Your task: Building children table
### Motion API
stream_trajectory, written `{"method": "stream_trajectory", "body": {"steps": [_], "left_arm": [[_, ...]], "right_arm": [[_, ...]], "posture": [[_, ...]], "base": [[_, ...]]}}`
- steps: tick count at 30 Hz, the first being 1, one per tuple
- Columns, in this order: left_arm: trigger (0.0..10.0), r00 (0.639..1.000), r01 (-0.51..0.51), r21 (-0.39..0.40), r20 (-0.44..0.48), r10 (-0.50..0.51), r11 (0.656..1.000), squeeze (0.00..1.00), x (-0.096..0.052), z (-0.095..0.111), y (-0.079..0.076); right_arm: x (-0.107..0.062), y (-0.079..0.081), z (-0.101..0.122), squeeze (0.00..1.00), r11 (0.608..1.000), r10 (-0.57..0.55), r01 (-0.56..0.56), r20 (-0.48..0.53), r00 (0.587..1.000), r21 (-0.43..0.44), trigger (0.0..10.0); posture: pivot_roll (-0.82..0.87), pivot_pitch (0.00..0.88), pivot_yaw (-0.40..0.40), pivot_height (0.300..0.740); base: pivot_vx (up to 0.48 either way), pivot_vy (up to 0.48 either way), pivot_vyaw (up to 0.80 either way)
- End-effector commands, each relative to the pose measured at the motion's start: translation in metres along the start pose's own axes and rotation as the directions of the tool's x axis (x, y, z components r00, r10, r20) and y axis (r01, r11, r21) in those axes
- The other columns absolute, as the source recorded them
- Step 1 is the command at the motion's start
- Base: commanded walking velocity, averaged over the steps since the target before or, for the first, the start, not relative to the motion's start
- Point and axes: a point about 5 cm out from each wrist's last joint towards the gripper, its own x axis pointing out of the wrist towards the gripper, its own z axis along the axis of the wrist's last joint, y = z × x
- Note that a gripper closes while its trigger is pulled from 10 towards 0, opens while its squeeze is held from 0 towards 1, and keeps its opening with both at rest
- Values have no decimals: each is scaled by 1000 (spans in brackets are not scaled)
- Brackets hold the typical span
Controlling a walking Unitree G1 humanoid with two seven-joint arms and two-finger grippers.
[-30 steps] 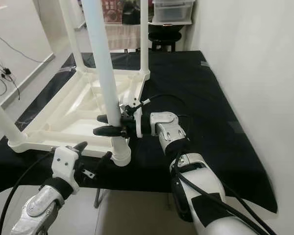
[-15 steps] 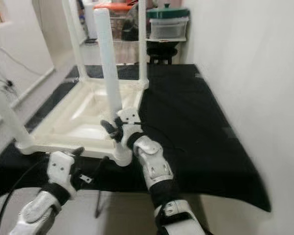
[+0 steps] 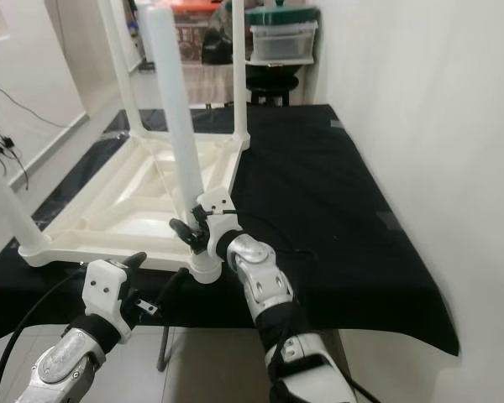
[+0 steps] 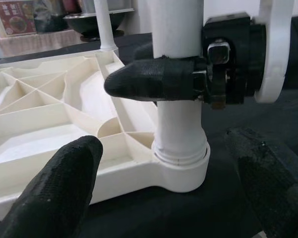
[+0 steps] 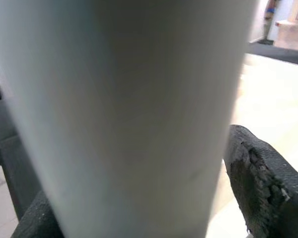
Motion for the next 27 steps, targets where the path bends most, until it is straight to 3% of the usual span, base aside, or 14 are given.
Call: {"method": "stream_trajectory", "body": {"steps": [1,2,5,10,13,15,16,27], "left_arm": [[10000,1000,3,-8,0,-3,1000,0,0,1,0],[10000,1000,4,-10,1,-4,1000,0,0,1,0],[10000,1000,5,-13,2,-5,1000,0,0,2,-1],[10000,1000,-1,-16,5,1,1000,0,-2,2,-2],[10000,1000,-2,-17,5,2,1000,0,-2,2,-2],[10000,1000,-6,-16,4,6,1000,0,-4,2,-2],[10000,1000,-8,-16,3,8,1000,0,-4,2,-2],[10000,1000,-10,-15,-2,10,1000,0,-7,3,-2]], "right_arm": [[6,4,7,455,993,111,-110,16,994,-40,10000],[5,2,9,0,974,223,-222,14,975,-47,10000],[3,1,12,0,942,332,-331,13,943,-47,10000],[-8,-17,26,0,846,517,-518,-45,855,-124,10000],[-9,-20,27,0,832,539,-541,-54,841,-126,10000],[-11,-26,29,0,835,542,-544,-53,839,-82,10000],[-11,-30,31,0,841,533,-536,-48,844,-71,0],[-11,-36,30,0,865,495,-496,-39,868,-69,0]], "posture": [[-9,0,10,740],[-4,0,5,740],[-4,0,5,740],[17,5,-4,740],[17,5,-4,740],[37,11,-12,740],[41,13,-13,740],[38,24,2,740]], "base": [[0,0,0],[0,0,0],[0,0,0],[0,0,0],[0,0,0],[0,0,0],[0,0,0],[0,0,0]]}}
